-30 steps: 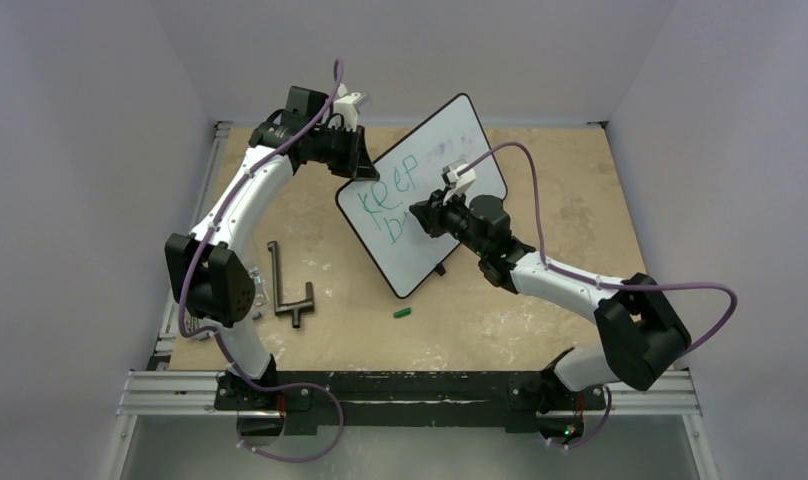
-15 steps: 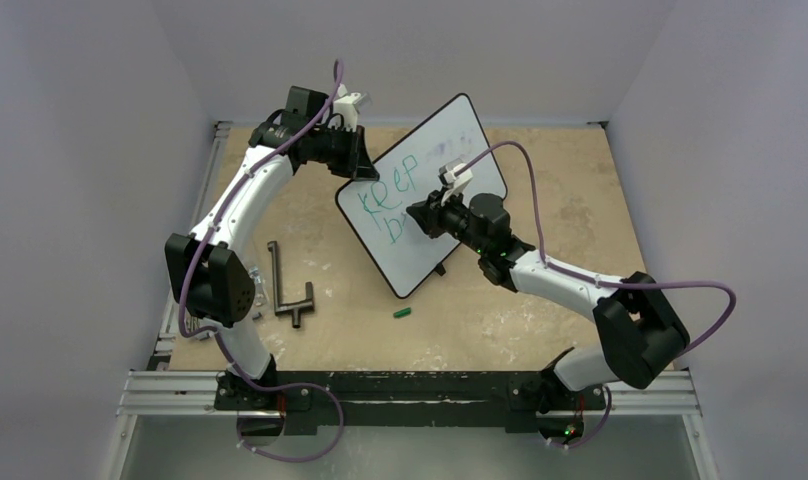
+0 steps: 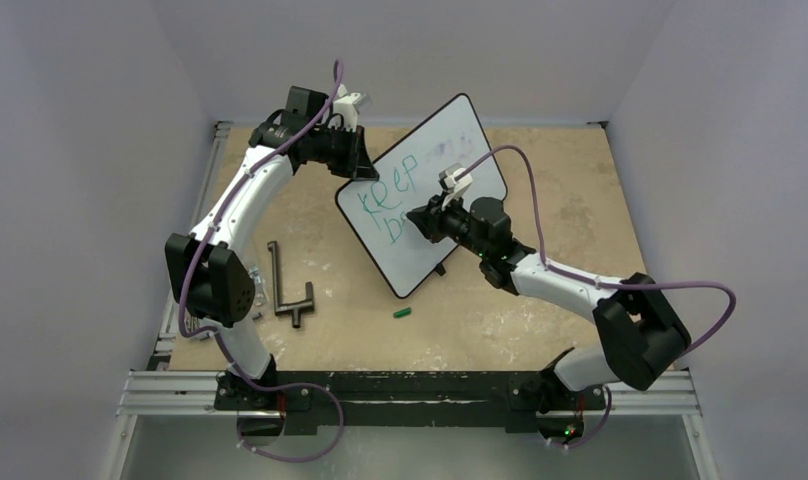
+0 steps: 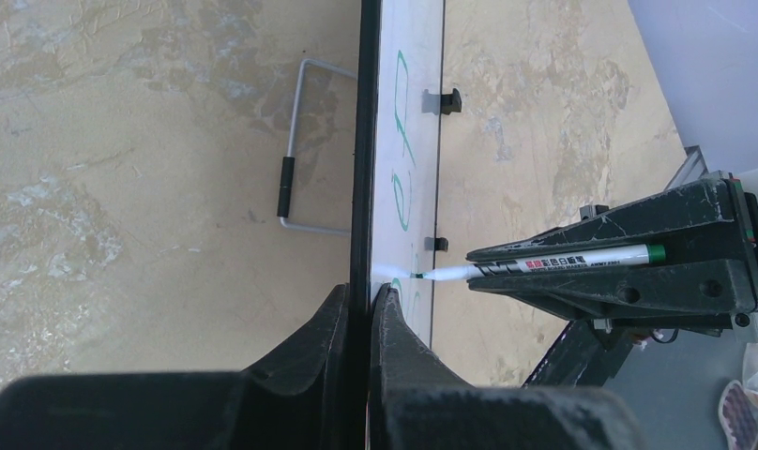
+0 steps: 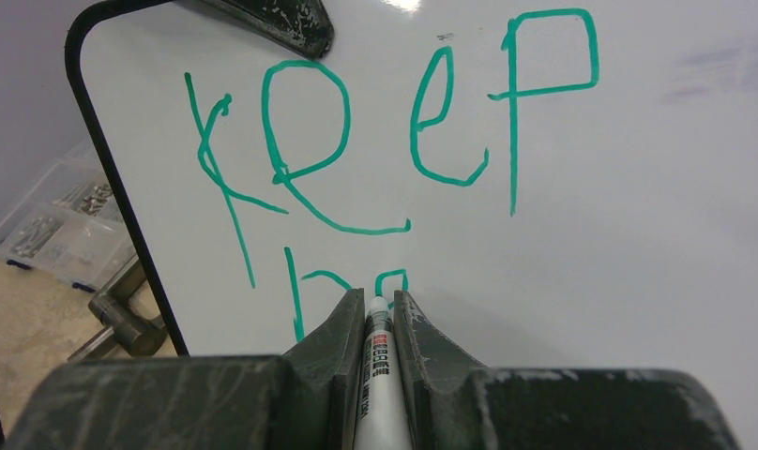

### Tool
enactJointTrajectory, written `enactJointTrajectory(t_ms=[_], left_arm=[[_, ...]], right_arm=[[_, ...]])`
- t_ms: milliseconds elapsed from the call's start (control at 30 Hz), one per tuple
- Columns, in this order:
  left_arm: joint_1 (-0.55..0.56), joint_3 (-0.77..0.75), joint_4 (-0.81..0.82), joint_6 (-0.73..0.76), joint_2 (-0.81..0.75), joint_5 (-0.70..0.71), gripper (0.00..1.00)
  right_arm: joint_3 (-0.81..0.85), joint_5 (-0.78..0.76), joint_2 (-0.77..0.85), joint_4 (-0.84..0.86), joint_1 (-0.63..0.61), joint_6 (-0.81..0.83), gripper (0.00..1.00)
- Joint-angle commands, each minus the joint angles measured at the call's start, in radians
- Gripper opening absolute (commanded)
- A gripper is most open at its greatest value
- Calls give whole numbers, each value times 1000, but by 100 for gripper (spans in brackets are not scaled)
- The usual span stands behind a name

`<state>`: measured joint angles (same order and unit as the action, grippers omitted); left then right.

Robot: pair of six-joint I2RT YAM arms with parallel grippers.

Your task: Write a sentence on the whiteboard

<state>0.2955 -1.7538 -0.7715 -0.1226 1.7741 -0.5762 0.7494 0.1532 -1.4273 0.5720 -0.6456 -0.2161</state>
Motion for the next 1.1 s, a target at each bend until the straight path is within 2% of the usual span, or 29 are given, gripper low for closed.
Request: enactJointTrajectory(t_ms=[0, 367, 633, 1067], left_arm=[[-13, 20, -69, 81, -13, 253, 0], [-13, 22, -69, 83, -13, 256, 0], [-13, 20, -68, 81, -14, 253, 0], [-12, 20, -70, 81, -15, 264, 0]], right_arm=[[-24, 10, 13, -16, -2, 6, 0], [-41, -25, 22, -42, -2, -7, 0], [-12, -99, 30, -85, -1, -1, 0], [43, -136, 56, -120, -1, 24, 0]])
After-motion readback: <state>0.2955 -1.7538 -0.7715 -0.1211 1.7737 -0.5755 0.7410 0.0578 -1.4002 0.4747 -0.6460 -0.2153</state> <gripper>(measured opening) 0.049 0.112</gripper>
